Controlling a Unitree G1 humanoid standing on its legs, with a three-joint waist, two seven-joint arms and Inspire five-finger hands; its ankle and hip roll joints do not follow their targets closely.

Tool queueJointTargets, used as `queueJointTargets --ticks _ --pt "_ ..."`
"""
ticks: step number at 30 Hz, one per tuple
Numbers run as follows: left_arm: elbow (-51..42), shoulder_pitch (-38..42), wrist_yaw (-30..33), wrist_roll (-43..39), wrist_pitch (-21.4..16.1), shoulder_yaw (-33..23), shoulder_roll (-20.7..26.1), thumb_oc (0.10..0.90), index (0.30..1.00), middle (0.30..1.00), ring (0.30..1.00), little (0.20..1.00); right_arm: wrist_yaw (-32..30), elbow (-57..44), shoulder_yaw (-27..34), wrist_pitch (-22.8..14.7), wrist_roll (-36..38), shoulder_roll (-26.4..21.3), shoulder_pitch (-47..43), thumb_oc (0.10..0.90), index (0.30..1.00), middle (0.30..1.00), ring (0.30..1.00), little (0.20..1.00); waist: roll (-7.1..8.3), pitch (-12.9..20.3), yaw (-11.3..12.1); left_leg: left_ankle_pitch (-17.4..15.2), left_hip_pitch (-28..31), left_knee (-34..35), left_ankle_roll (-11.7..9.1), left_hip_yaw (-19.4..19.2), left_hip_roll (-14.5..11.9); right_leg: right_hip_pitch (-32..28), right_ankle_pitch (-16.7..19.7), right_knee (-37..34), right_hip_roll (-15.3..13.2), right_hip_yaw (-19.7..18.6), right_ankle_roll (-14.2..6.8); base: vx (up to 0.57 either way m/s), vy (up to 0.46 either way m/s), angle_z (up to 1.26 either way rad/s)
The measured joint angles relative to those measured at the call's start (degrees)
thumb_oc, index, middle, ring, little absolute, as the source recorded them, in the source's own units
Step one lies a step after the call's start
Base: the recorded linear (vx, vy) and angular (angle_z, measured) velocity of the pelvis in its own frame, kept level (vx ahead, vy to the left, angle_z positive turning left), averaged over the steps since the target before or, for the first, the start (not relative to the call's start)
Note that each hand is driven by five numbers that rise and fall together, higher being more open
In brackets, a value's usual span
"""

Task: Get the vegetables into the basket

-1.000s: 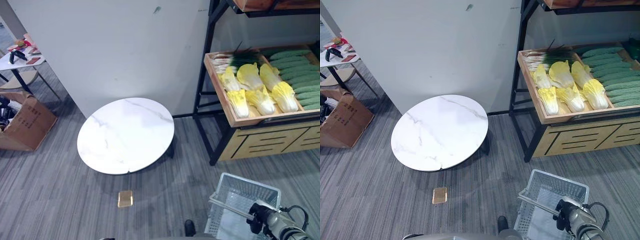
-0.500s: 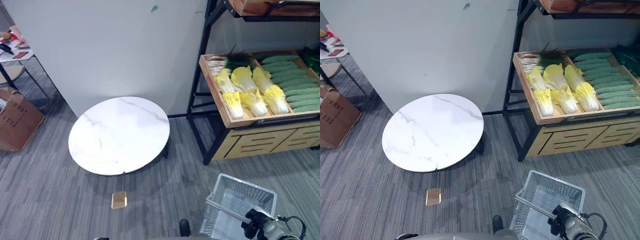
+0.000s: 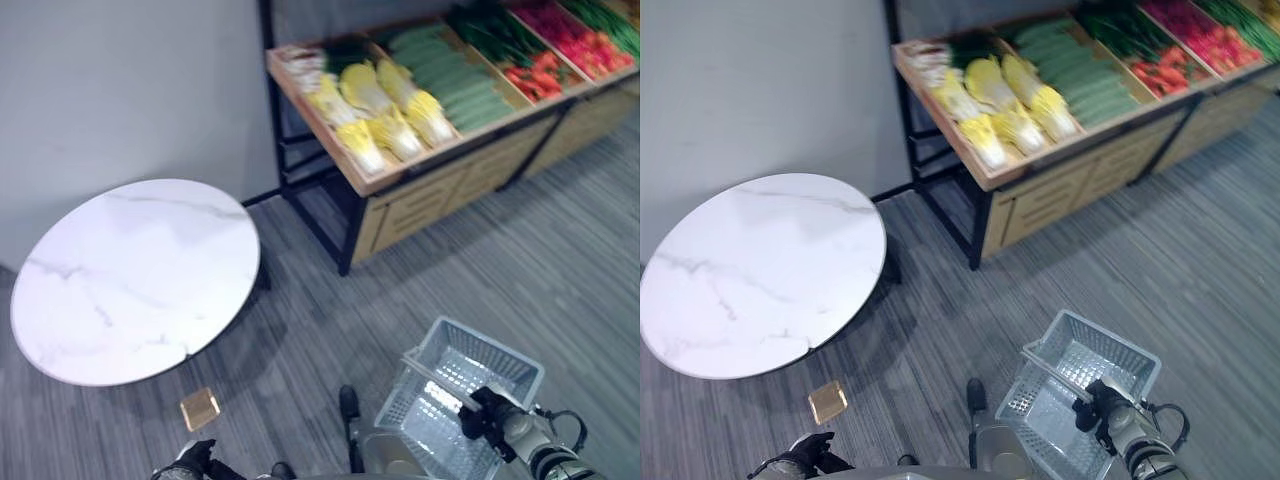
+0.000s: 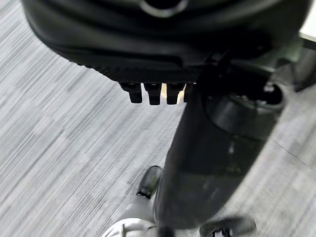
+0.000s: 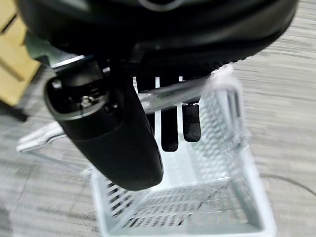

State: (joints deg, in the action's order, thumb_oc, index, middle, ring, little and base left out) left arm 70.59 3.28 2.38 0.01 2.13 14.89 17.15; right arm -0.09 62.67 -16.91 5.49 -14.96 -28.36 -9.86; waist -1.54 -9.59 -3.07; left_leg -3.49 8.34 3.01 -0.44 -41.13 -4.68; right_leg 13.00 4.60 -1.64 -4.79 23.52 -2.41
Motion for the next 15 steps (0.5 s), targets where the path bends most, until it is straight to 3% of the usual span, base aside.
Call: queueJointTargets --ticks 1,2,3,4,6,8,12,13,15 --pt "-0.1 -0.3 0.1 0.0 0.0 -0.5 0.5 0.900 1.000 1.000 1.000 1.000 0.4 0.1 -0.6 0.1 0.0 0.0 0.0 0.400 0.300 0.300 0.300 0.300 0.46 0.1 0.9 -0.6 1.2 -0.3 -0.7 -2.0 -0.1 -1.1 0.0 1.4 -1.1 4.7 0.5 0.05 -0.164 -1.17" --pt "0.1 -0.7 0.2 0.0 0.1 -1.6 0.8 0.900 1.000 1.000 1.000 1.000 0.7 0.0 -1.6 0.1 0.0 0.5 -0.3 0.400 0.300 0.300 0.300 0.300 0.99 0.0 1.6 -1.3 2.4 -0.9 -1.3 -3.8 0.2 -1.2 2.1 2.3 -1.4 7.4 3.3 0.07 -0.218 -1.22" --pt "0.4 -1.2 0.2 0.0 0.2 -2.7 0.8 0.900 1.000 1.000 1.000 1.000 0.9 0.0 -2.1 0.1 0.0 1.1 -0.4 0.400 0.300 0.300 0.300 0.300 1.18 0.1 1.7 -1.8 3.4 -1.5 -1.0 -4.4 0.2 -1.3 5.3 2.7 -1.2 7.1 6.5 0.04 -0.119 -0.95" --pt "0.9 -1.2 0.2 0.0 0.1 -2.7 0.8 0.900 1.000 1.000 1.000 1.000 0.9 -0.1 -2.5 0.1 0.0 1.3 -0.4 0.400 0.300 0.300 0.300 0.300 1.11 0.2 1.9 -1.9 3.7 -1.7 -0.8 -4.0 0.2 -1.1 7.6 2.6 -0.8 6.3 7.0 0.08 -0.147 -0.86" --pt "1.5 -0.3 0.2 0.1 0.0 -3.8 0.3 0.900 1.000 1.000 1.000 1.000 1.1 -0.7 -5.0 0.0 0.0 1.7 -2.2 0.400 0.300 0.300 0.300 0.300 -0.21 0.3 2.3 -3.7 3.3 -1.5 0.8 -0.9 -0.7 -0.2 8.0 0.5 2.2 3.7 6.7 0.13 -0.268 -0.95" --pt "2.2 1.7 0.2 0.1 0.2 -3.8 0.1 0.900 1.000 1.000 1.000 1.000 1.0 -0.7 -6.2 0.0 -0.2 2.1 -3.1 0.400 0.300 0.300 0.300 0.300 -0.48 0.1 2.1 -3.2 3.5 -2.1 0.1 -1.2 -1.8 0.1 7.1 0.5 3.6 4.0 7.1 0.14 -0.356 -0.52" --pt "2.2 2.7 0.1 1.7 -0.1 -3.5 -1.5 0.900 1.000 1.000 1.000 1.000 1.0 -0.7 -6.3 -0.3 -0.4 2.4 -2.9 0.400 0.300 0.300 0.300 0.300 -0.10 0.0 1.8 -4.1 2.7 -9.6 -0.6 -0.9 -3.8 -1.8 5.5 0.4 3.3 2.0 8.4 0.14 -0.267 -0.22" --pt "2.1 3.0 0.1 1.8 -0.2 -3.5 -1.9 0.900 1.000 1.000 1.000 1.000 0.9 -0.8 -6.1 -0.5 -0.4 2.4 -2.9 0.400 0.300 0.300 0.300 0.300 -0.28 0.0 1.6 -4.9 2.2 -8.1 -1.0 0.2 -3.1 -1.8 5.5 0.1 3.2 1.6 8.4 0.17 -0.325 -0.09" --pt "2.0 3.7 0.1 2.0 -0.3 -3.5 -2.6 0.900 1.000 1.000 1.000 1.000 0.7 -1.6 -6.0 -0.9 -0.4 2.1 -2.7 0.400 0.300 0.300 0.300 0.300 -2.13 -0.5 0.0 -2.6 1.0 -1.9 -1.6 1.5 -2.3 -1.5 5.3 0.7 4.2 2.7 7.7 0.15 -0.315 -0.06"
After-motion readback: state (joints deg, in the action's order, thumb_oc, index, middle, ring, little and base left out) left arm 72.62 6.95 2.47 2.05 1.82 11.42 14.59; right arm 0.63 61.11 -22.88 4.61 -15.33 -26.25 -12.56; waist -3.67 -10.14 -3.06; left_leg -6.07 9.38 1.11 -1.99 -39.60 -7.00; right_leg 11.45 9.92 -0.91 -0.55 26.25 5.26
